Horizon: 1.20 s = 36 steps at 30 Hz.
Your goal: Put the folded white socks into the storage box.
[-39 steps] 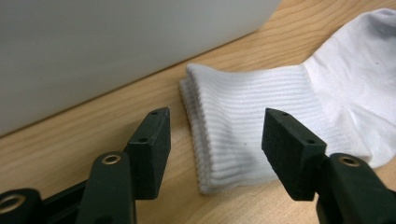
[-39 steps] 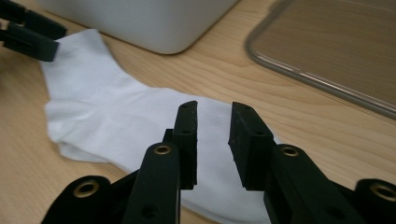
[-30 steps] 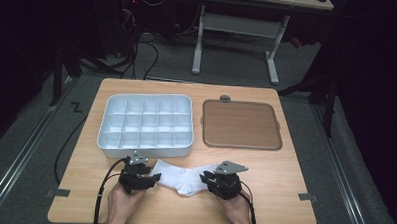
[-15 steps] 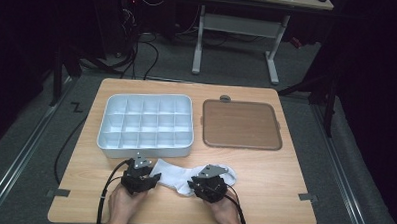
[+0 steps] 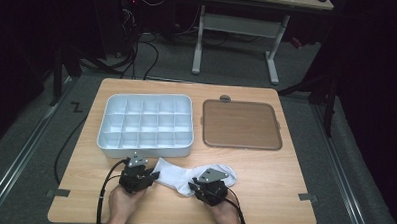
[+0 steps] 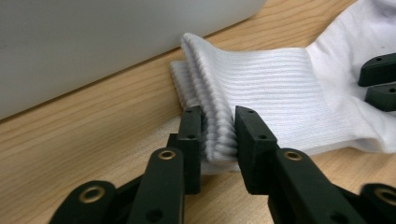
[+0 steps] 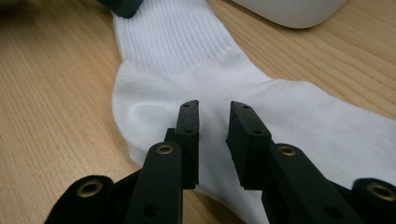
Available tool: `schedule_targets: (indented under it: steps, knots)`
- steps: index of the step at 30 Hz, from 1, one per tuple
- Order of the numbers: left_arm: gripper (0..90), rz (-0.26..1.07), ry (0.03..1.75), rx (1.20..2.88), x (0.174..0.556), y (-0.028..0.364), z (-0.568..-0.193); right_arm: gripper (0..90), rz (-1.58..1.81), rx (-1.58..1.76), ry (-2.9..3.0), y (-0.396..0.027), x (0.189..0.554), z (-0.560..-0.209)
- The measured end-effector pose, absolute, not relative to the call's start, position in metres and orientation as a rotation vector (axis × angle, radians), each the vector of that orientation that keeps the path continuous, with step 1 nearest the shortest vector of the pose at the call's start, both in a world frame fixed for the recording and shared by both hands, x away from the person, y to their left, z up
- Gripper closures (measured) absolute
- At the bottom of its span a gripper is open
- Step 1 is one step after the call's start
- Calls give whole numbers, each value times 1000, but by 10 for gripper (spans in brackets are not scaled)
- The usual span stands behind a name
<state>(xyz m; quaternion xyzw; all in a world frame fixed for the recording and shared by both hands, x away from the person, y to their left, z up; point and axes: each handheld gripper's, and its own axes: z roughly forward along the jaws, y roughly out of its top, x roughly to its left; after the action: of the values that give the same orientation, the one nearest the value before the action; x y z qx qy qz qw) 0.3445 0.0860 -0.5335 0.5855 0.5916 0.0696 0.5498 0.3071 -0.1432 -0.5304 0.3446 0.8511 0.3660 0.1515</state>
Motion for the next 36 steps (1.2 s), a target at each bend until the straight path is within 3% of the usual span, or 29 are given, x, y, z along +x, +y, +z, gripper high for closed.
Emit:
schedule_targets:
  steps: [8,36]
  knots:
    - [783,127,1391,1357,343,90,-528,745,1054,999,2448,-144,308,-530]
    - [789,38,1242,1262,331,103,-472,754,1047,966,2481,-121,311,-529]
